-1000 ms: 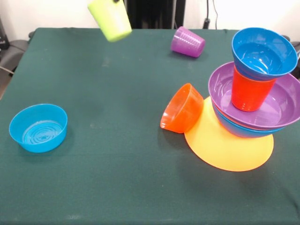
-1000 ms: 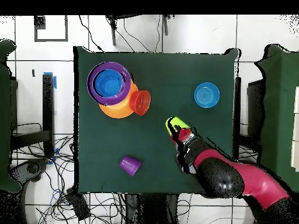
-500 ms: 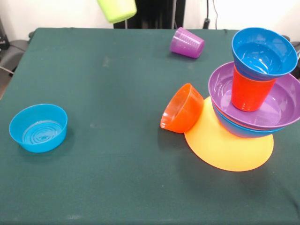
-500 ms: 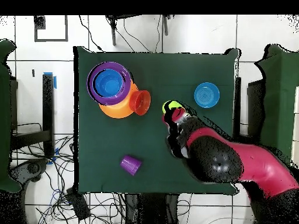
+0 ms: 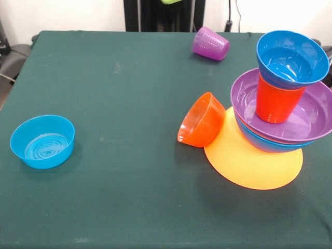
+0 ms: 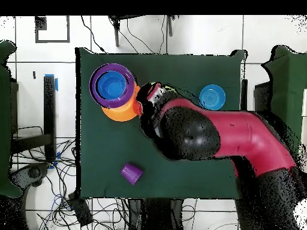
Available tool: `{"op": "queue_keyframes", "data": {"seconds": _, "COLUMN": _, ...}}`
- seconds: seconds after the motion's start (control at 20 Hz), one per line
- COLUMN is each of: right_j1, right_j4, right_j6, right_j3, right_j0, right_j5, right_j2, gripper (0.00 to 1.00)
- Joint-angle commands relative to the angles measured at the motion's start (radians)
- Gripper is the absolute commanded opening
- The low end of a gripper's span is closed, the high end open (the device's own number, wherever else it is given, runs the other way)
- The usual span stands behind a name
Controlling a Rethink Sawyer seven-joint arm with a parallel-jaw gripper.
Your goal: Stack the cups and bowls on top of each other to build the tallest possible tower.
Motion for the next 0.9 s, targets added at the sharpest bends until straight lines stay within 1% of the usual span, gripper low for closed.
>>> {"op": "queue_keyframes", "data": {"seconds": 0.05, "right_j1": 0.024, "right_j4": -0.064, "right_j6": 0.149, "right_j3": -0.211, "right_j0": 0.129, "right_j5": 0.205, "right_j2": -0.168, "gripper": 0.0}}
{"op": "queue_keyframes", "data": {"seconds": 0.3, "right_j1": 0.053, "right_j4": -0.117, "right_j6": 0.164, "right_j3": -0.397, "right_j0": 0.217, "right_j5": 0.36, "right_j2": -0.236, "gripper": 0.0}}
{"op": "queue_keyframes", "data": {"seconds": 0.45, "right_j1": 0.07, "right_j4": -0.142, "right_j6": 0.181, "right_j3": -0.483, "right_j0": 0.265, "right_j5": 0.428, "right_j2": -0.268, "gripper": 0.0}}
{"op": "queue_keyframes", "data": {"seconds": 0.55, "right_j1": 0.09, "right_j4": -0.164, "right_j6": 0.196, "right_j3": -0.53, "right_j0": 0.299, "right_j5": 0.447, "right_j2": -0.29, "gripper": 0.0}}
{"op": "queue_keyframes", "data": {"seconds": 0.7, "right_j1": 0.117, "right_j4": -0.188, "right_j6": 0.216, "right_j3": -0.572, "right_j0": 0.349, "right_j5": 0.445, "right_j2": -0.328, "gripper": 0.0}}
{"op": "queue_keyframes", "data": {"seconds": 0.75, "right_j1": 0.132, "right_j4": -0.215, "right_j6": 0.212, "right_j3": -0.599, "right_j0": 0.367, "right_j5": 0.442, "right_j2": -0.342, "gripper": 0.0}}
{"op": "queue_keyframes", "data": {"seconds": 0.9, "right_j1": 0.157, "right_j4": -0.235, "right_j6": 0.223, "right_j3": -0.65, "right_j0": 0.415, "right_j5": 0.453, "right_j2": -0.378, "gripper": 0.0}}
